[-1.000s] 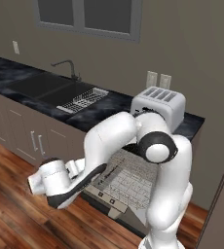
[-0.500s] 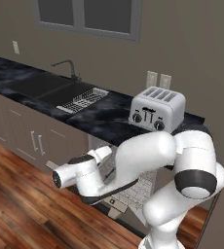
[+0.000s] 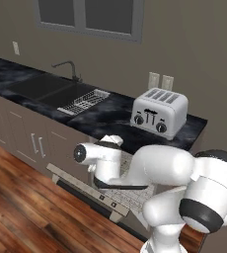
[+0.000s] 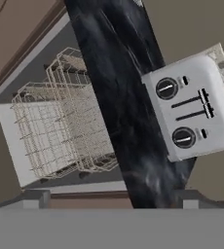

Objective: Open the dishwasher door and pull out the top rack.

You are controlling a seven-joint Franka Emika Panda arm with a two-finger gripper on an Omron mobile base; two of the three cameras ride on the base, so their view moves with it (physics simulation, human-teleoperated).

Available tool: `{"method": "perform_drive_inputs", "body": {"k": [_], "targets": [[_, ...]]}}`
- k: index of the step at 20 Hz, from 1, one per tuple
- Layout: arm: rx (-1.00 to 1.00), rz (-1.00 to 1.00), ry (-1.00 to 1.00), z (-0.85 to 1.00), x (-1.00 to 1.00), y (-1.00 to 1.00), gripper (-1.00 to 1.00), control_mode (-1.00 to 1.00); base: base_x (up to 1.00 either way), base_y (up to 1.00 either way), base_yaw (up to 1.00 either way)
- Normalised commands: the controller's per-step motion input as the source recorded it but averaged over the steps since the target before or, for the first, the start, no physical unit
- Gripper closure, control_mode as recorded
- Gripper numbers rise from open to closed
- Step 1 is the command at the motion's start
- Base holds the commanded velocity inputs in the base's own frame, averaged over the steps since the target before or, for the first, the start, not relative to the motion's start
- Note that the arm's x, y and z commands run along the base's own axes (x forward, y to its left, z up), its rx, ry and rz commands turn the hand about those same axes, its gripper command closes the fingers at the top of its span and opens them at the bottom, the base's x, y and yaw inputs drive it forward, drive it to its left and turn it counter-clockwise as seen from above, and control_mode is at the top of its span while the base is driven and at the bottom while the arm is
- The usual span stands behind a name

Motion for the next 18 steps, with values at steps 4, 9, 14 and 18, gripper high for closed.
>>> {"method": "perform_drive_inputs", "body": {"k": [4, 9, 14, 18], "targets": [[0.02, 0.07, 0.22, -0.11, 0.36, 0.00, -1.00, -1.00, 0.00, 0.00, 0.00], [-0.01, 0.11, 0.17, -0.05, 0.20, 0.00, -1.00, -1.00, 0.00, 0.00, 0.00], [-0.10, 0.17, 0.12, -0.14, 0.00, 0.02, -1.00, -1.00, 0.00, 0.00, 0.00], [-0.12, 0.18, 0.09, -0.23, 0.00, 0.00, -1.00, -1.00, 0.00, 0.00, 0.00]]}}
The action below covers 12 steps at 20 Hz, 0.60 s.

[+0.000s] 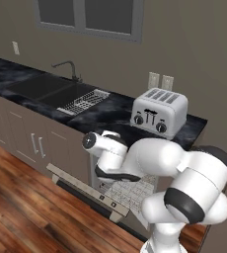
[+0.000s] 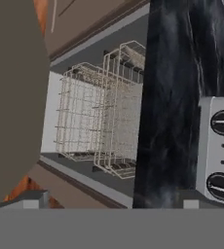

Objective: Open the dishwasher door and pull out the top rack.

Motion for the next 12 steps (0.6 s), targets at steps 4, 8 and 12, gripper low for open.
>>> {"method": "perform_drive_inputs", "body": {"k": [4, 8, 12], "targets": [[-0.14, 0.20, 0.10, -0.24, 0.00, 0.00, -1.00, -1.00, 0.00, 0.00, 0.00], [-0.14, 0.22, 0.12, -0.18, 0.01, 0.00, -1.00, -1.00, 0.00, 0.00, 0.00], [-0.13, 0.20, 0.16, -0.14, 0.09, 0.00, -1.00, -1.00, 0.00, 0.00, 0.00]]}}
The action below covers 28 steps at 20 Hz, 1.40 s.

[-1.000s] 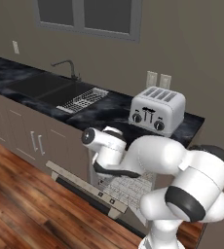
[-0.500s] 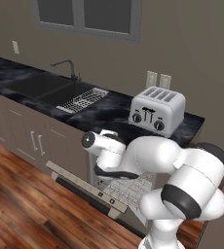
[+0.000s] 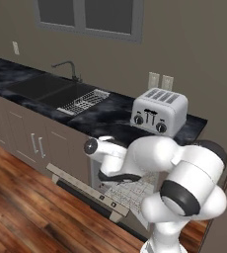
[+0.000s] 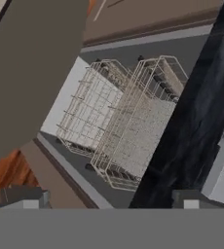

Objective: Open the dishwasher door and pull out the top rack.

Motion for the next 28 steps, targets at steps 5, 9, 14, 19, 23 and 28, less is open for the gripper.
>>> {"method": "perform_drive_inputs", "body": {"k": [5, 9, 14, 19, 23, 28], "targets": [[-0.12, 0.19, 0.16, -0.11, 0.17, -0.01, -1.00, -1.00, 0.00, 0.00, 0.00], [-0.12, 0.18, 0.08, -0.20, 0.03, -0.03, -1.00, -1.00, 0.00, 0.00, 0.00], [-0.10, 0.14, 0.01, -0.34, 0.00, -0.12, -1.00, -1.00, 0.00, 0.00, 0.00], [-0.10, 0.11, 0.00, -0.34, 0.05, -0.20, -1.00, -1.00, 0.00, 0.00, 0.00], [-0.11, 0.09, 0.00, -0.35, 0.05, -0.19, -1.00, -1.00, 0.00, 0.00, 0.00], [-0.15, 0.07, -0.01, -0.32, 0.00, -0.10, -1.00, -1.00, 0.00, 0.00, 0.00]]}}
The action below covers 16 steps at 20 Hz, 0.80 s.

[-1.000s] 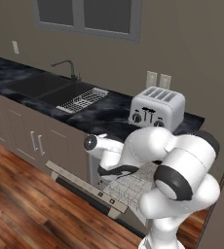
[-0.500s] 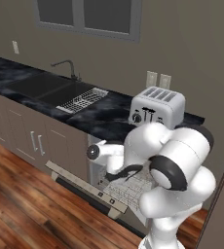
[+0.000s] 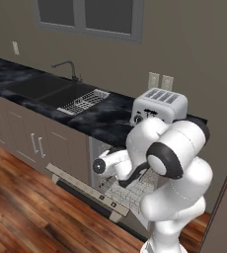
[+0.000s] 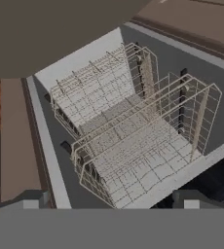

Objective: Open the dishwasher door and pull out the top rack.

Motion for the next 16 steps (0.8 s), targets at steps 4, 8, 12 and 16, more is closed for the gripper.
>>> {"method": "perform_drive_inputs", "body": {"k": [4, 8, 12, 16], "targets": [[-0.15, 0.04, -0.04, -0.25, 0.03, -0.13, -1.00, -1.00, 0.00, 0.00, 0.00], [-0.13, 0.01, -0.05, -0.14, 0.13, -0.15, -1.00, -1.00, 0.00, 0.00, 0.00], [-0.08, 0.00, -0.05, -0.06, 0.16, -0.18, -1.00, -1.00, 0.00, 0.00, 0.00], [-0.06, 0.00, -0.02, -0.07, 0.21, -0.15, -1.00, -1.00, 0.00, 0.00, 0.00]]}}
